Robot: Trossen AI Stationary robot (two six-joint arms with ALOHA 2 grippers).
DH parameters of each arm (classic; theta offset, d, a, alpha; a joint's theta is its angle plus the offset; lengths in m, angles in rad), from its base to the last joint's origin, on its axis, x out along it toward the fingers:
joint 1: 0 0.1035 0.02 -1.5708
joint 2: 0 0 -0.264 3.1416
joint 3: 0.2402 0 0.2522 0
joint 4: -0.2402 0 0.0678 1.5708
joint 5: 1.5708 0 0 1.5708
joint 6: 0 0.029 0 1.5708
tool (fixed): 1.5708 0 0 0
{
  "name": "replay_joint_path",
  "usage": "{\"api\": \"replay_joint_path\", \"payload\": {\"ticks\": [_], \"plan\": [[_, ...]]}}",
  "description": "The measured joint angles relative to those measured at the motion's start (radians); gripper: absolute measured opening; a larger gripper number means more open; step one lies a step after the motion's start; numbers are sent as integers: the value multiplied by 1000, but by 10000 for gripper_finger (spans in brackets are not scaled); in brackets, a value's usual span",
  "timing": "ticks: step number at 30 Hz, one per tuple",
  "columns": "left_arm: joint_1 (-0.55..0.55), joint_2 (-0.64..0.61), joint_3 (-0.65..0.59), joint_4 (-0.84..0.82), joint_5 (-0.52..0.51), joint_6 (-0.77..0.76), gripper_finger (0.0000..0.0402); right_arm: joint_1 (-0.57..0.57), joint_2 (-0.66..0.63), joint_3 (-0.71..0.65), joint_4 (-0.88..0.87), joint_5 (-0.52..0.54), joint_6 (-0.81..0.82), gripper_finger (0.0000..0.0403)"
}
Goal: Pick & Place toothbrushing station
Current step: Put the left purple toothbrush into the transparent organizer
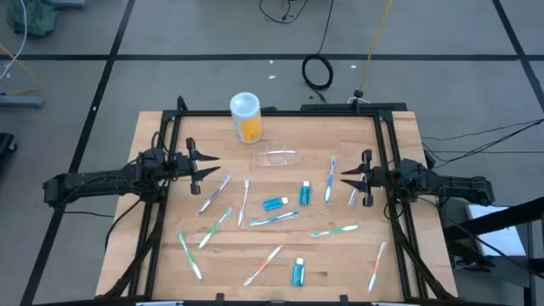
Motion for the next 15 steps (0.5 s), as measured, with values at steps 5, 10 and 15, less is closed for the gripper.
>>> {"api": "replay_joint_path", "payload": {"ticks": [5, 10, 15], "plan": [[0, 0, 0, 0, 0, -157, 136, -1, 0, 0, 17, -18, 258, 91], [0, 0, 0, 13, -25, -194, 136, -1, 0, 0, 51, -18, 350, 91], [0, 0, 0, 28, -36, -285, 136, -1, 0, 0, 56, -14, 309, 91]]}}
